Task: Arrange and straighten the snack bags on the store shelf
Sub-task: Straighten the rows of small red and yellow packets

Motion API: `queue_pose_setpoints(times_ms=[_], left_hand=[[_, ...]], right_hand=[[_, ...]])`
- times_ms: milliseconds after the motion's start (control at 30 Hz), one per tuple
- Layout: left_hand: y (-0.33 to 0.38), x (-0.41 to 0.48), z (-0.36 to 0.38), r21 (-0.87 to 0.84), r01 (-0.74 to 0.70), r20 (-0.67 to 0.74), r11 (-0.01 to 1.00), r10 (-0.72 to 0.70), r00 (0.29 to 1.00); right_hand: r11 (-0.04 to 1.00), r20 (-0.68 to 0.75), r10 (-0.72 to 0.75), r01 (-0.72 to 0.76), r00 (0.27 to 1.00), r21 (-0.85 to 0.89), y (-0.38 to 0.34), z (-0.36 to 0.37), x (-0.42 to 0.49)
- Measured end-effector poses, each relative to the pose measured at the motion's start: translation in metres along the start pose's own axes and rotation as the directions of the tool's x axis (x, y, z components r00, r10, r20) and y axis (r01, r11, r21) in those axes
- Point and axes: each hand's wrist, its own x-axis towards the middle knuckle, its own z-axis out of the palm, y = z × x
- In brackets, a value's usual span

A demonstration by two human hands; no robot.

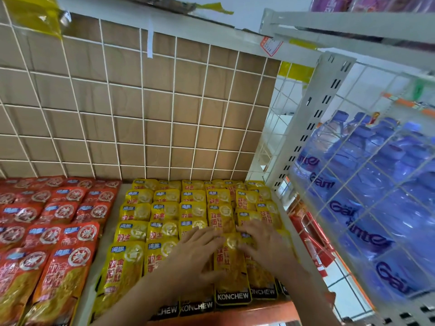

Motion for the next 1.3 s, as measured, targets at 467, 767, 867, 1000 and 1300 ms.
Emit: queue_pose_setpoints(times_ms=[467,767,867,1000,1300], left_hand=[[-0.002,0.006,0.002,-0.269,0.173,-0.041,0.948,-0.191,0.981],[0.002,0.029,-0.006,-0.036,0.155,0.146,0.987,-0.149,0.978],[0.005,0.031,-0.004,0.063,0.121,0.194,0.991,-0.131,0.972],[0.009,0.032,-0.002,0.078,0.088,0.225,0.993,-0.103,0.969],[0.014,0.041,-0.005,0.032,0.094,0.274,0.995,-0.099,0.957]], right_hand=[[0.900,0.000,0.116,-0.105,0.993,0.423,0.001,-0.016,0.018],[0.671,0.135,0.324,-0.328,0.936,0.665,0.019,-0.022,0.017],[0.680,0.149,0.327,-0.341,0.933,0.649,0.021,-0.024,0.017],[0.694,0.149,0.327,-0.344,0.933,0.632,0.023,-0.025,0.015],[0.698,0.137,0.308,-0.322,0.941,0.639,0.023,-0.029,0.008]])
